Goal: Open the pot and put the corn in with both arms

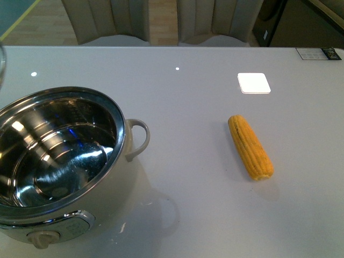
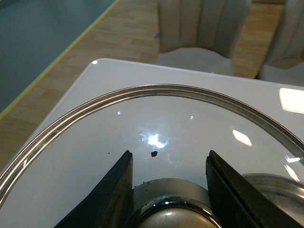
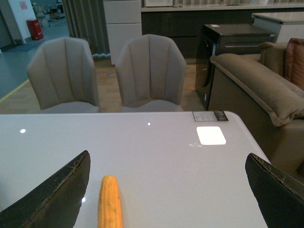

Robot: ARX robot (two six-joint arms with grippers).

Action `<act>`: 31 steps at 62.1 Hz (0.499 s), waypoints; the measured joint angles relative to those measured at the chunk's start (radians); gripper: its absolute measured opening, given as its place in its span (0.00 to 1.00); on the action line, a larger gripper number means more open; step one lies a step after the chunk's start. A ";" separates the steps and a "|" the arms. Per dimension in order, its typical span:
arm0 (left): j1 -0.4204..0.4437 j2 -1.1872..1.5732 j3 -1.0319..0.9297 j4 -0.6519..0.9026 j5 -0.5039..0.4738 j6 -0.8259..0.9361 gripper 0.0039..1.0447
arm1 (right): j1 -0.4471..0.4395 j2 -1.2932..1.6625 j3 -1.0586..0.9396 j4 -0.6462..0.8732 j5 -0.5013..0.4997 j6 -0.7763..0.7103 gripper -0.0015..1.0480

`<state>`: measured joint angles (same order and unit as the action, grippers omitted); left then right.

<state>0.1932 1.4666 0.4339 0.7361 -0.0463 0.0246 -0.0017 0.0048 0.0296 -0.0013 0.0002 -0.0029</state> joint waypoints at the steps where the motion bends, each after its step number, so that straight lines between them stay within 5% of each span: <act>1: 0.015 0.000 -0.002 0.003 0.005 0.004 0.39 | 0.000 0.000 0.000 0.000 0.000 0.000 0.91; 18: 0.394 0.164 -0.005 0.143 0.156 0.065 0.39 | 0.000 0.000 0.000 0.000 0.000 0.000 0.91; 31: 0.502 0.366 -0.005 0.254 0.159 0.069 0.39 | 0.000 0.000 0.000 0.000 0.000 0.000 0.91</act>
<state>0.6956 1.8324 0.4294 0.9901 0.1131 0.0933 -0.0017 0.0048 0.0296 -0.0013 0.0002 -0.0029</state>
